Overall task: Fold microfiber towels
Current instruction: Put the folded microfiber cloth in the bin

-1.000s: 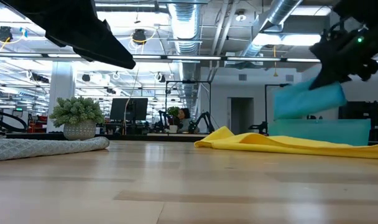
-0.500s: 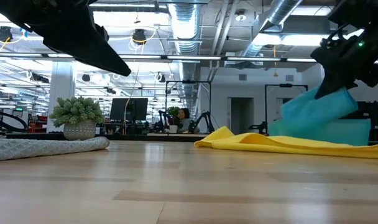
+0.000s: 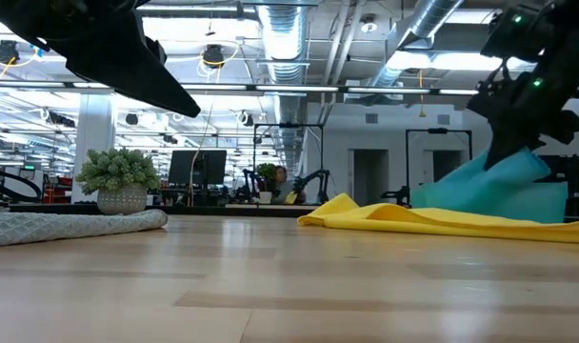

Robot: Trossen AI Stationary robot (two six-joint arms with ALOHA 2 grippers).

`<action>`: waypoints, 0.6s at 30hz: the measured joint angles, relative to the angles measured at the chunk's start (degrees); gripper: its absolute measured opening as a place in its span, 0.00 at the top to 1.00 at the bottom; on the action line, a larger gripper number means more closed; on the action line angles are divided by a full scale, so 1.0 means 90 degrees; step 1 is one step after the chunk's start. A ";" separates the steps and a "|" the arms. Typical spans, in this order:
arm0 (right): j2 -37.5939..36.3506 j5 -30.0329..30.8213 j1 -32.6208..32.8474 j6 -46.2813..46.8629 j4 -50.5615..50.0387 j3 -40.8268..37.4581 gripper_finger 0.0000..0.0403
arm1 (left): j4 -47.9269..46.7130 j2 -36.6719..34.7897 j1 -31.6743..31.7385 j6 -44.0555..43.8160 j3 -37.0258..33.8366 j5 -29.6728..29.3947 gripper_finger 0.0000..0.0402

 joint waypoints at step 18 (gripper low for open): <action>0.1072 -0.0765 -0.1422 -0.0668 0.0468 0.0000 0.94 | -0.0080 0.0000 -0.0002 -0.0002 0.0000 0.0000 0.62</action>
